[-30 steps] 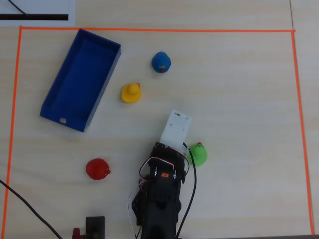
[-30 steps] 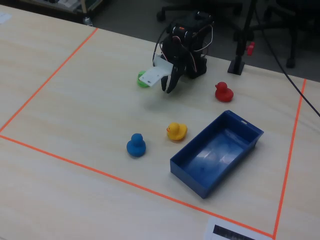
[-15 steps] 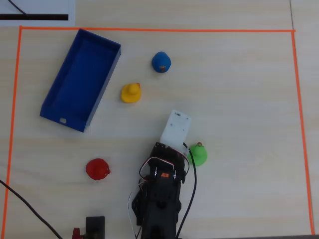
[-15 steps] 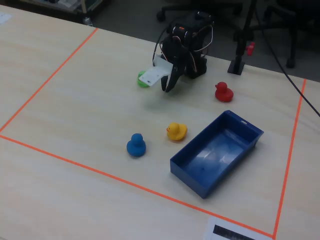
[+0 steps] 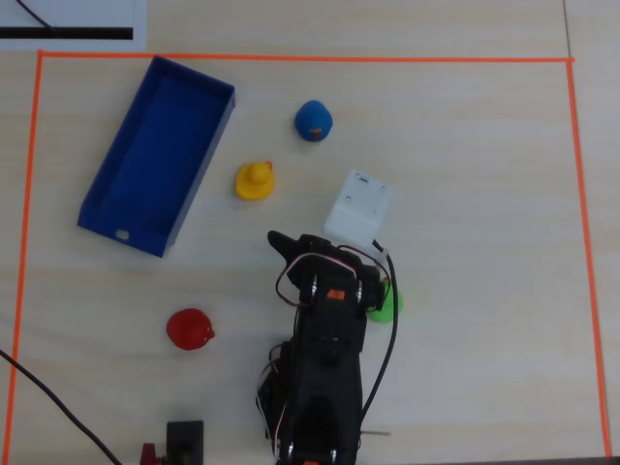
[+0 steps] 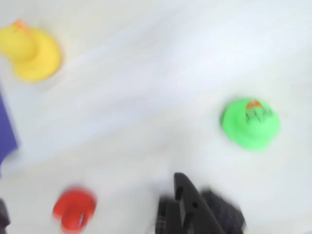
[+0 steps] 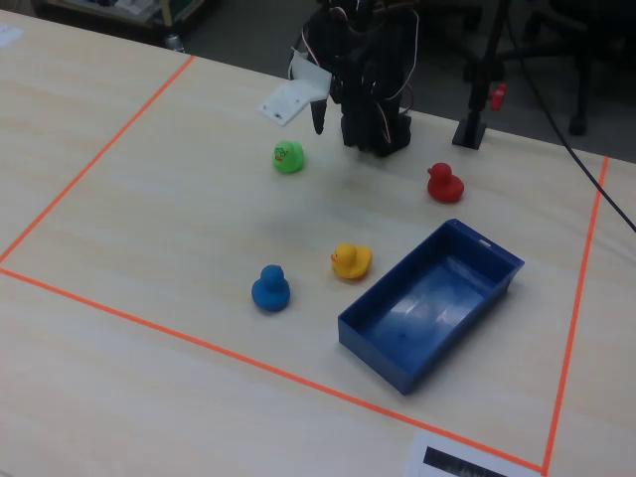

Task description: Grasp red duck and put it into box.

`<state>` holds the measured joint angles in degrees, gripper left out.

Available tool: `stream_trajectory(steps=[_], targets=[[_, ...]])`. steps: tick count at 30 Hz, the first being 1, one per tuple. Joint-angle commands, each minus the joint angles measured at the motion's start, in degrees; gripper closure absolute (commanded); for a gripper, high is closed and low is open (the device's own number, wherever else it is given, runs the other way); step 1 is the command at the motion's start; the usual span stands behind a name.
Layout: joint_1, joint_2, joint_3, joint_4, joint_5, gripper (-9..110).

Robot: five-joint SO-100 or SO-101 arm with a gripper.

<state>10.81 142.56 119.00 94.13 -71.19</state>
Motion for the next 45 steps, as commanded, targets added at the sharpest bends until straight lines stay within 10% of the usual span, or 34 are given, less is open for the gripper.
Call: stream_trajectory(steps=[1, 17, 45], targets=[[-7.6, -9.0, -8.0, 5.7, 2.7, 56], [-55.4, -11.2, -1.9, 5.2, 36.3, 58], [-58.9, -22.8, 10.8, -15.1, 27.3, 58]])
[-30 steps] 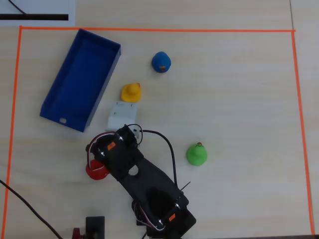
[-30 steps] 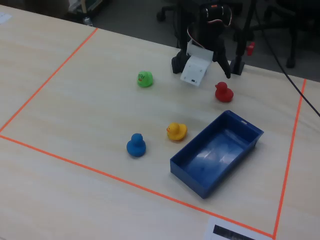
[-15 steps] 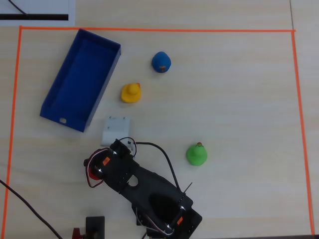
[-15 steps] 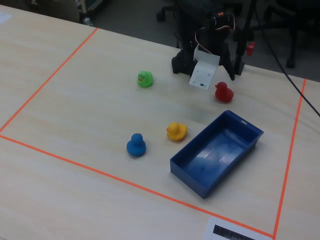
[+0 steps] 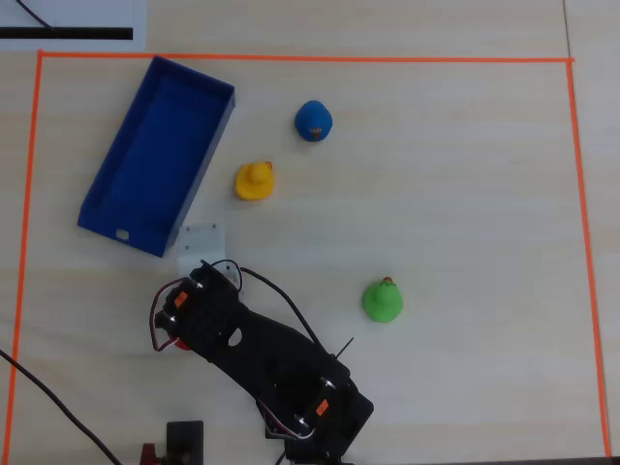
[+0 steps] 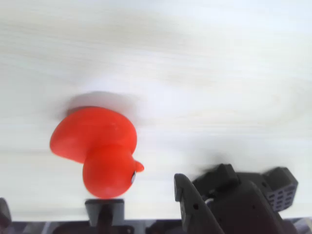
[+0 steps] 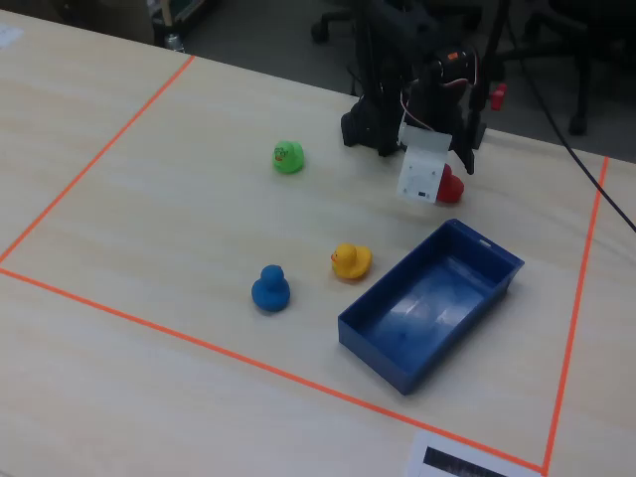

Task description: Grasp red duck and put it into box.

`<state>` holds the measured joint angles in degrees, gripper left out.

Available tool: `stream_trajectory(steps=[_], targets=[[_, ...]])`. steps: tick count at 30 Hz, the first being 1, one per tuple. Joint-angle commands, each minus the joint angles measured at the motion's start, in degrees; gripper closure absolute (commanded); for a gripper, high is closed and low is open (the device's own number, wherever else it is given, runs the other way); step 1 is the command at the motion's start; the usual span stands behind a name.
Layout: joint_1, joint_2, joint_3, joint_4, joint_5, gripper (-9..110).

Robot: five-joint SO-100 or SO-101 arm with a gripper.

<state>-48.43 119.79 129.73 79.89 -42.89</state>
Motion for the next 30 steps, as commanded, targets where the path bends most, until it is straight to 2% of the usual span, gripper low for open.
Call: stream_trajectory(steps=[1, 8, 15, 17, 19, 23, 30], targets=[[0.4, -0.1, 0.7, -1.0, -1.2, 58], [0.1, 0.4, 6.7, -2.5, -3.4, 58], [-0.4, 0.6, 8.1, -6.6, -1.1, 60], [-0.5, 0.4, 8.2, -6.9, -0.8, 68], [-0.4, -0.4, 8.5, -7.0, -0.4, 83], [-0.1, -0.5, 10.5, -8.3, -0.4, 99], [1.9, 1.2, 5.4, -2.7, -1.0, 101]])
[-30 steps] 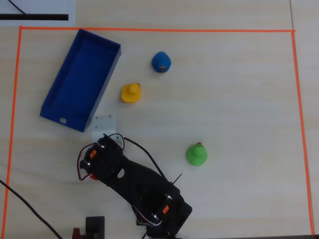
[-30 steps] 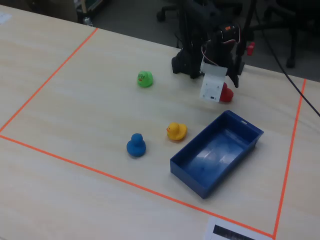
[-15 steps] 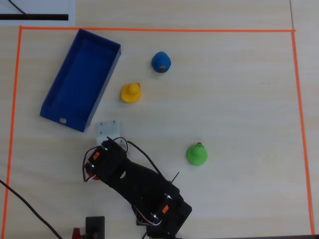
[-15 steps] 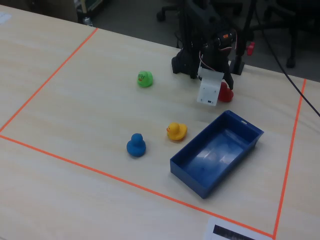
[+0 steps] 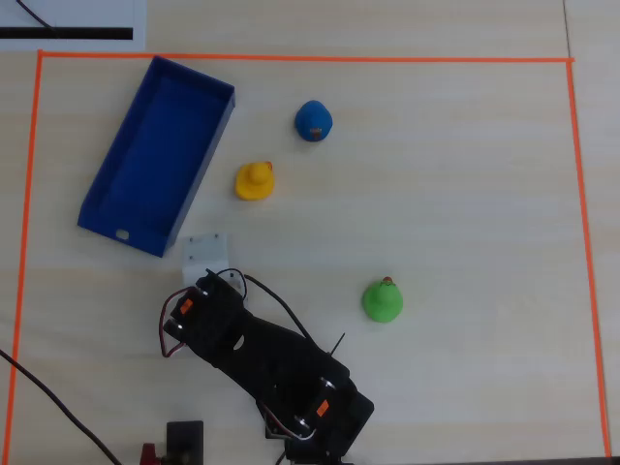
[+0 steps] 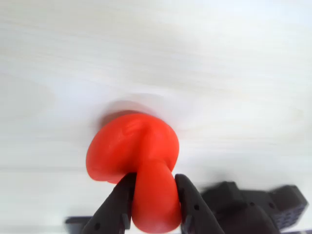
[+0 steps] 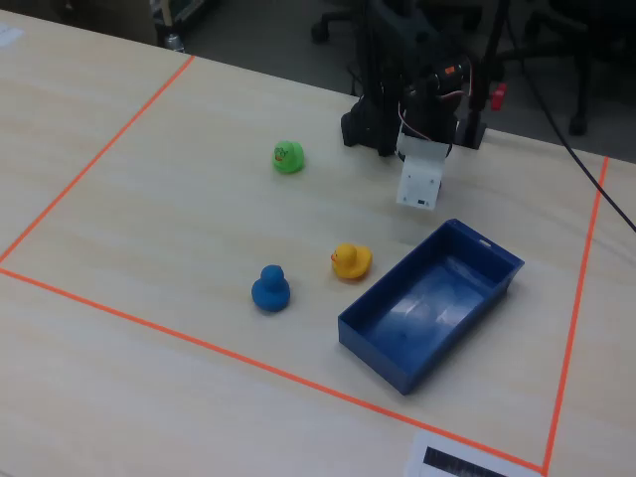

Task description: Grasp red duck and put it into box.

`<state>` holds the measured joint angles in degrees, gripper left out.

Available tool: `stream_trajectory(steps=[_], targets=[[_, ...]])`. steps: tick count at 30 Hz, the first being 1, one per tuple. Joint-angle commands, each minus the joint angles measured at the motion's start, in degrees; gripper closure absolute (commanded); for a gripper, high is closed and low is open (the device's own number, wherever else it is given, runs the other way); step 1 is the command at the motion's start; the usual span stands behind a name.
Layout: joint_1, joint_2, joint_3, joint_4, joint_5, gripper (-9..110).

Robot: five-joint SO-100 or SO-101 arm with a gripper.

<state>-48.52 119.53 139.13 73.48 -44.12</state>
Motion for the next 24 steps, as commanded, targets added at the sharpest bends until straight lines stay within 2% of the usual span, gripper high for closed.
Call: stream_trajectory(steps=[1, 5, 10, 14, 19, 24], targets=[[3.3, 2.0, -7.4, 6.2, 0.4, 101], [7.5, 1.9, -28.4, 14.2, 4.7, 101], [6.0, -4.9, -51.5, 11.2, 16.1, 101], [6.7, -14.5, -58.8, 7.1, 16.9, 101], [12.5, -26.5, -59.0, -5.1, 14.4, 101], [18.8, -40.7, -72.3, -7.7, 12.7, 101]])
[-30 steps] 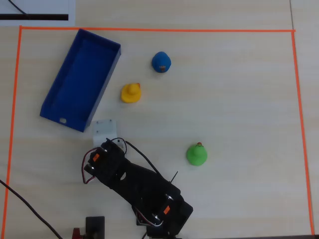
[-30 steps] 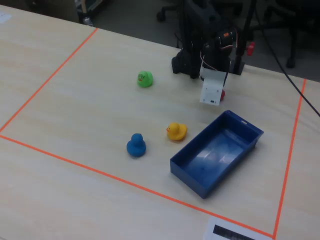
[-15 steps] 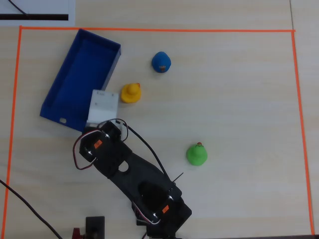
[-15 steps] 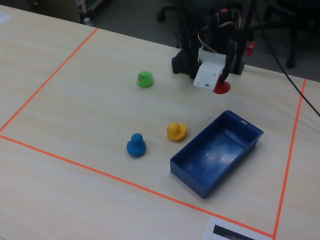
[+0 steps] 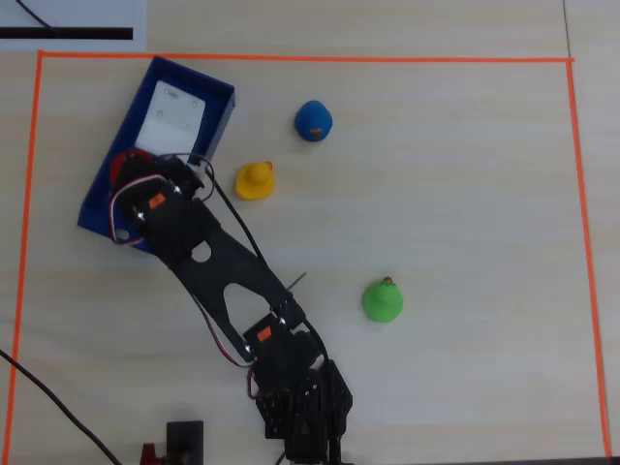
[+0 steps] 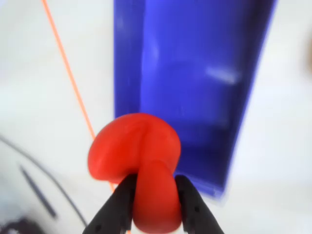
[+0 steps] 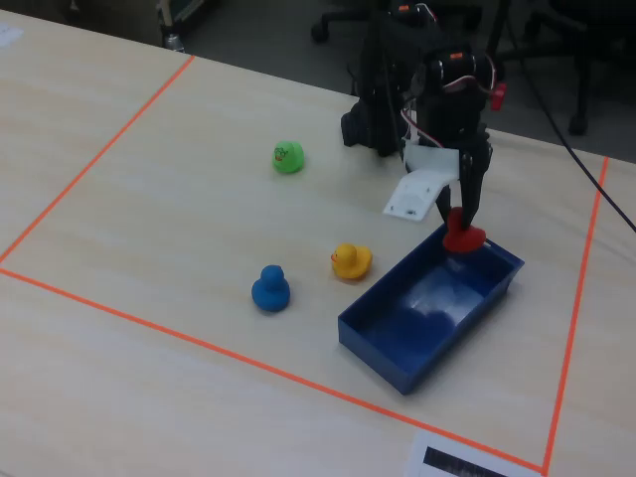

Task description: Grasp red duck and put it into box.

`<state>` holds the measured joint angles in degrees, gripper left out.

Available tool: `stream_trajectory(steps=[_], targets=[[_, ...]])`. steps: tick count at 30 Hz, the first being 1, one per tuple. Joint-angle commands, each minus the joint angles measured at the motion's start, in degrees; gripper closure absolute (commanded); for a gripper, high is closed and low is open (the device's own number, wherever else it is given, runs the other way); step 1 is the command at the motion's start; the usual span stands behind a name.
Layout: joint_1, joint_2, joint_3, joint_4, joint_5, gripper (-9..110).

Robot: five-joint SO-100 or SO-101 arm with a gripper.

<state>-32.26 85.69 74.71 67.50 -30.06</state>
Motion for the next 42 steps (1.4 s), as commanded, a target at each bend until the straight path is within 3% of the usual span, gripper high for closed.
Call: stream_trajectory(steps=[1, 2, 5, 8, 11, 12, 13, 15, 22, 27, 32, 37, 42], targets=[[3.5, -9.1, -10.3, -1.1, -2.5, 101], [4.4, -10.9, -12.4, 0.1, -3.5, 100], [6.3, -13.3, -15.0, 6.0, -7.6, 72], [8.2, -12.0, -13.3, 9.0, -10.5, 56], [11.1, -7.0, -13.0, 11.6, -10.7, 52], [12.0, -3.8, -13.3, 13.1, -10.7, 55], [13.0, 0.1, -13.1, 14.2, -10.3, 66], [14.5, 11.1, -8.3, 17.0, -10.6, 101], [21.4, 61.3, 53.4, 4.6, -22.1, 101], [32.3, 78.3, 82.4, -8.4, -33.6, 101], [34.9, 92.6, 96.5, -1.2, -40.0, 101], [36.7, 99.9, 100.3, 7.3, -40.7, 101], [39.1, 103.9, 102.7, 7.6, -42.1, 101]])
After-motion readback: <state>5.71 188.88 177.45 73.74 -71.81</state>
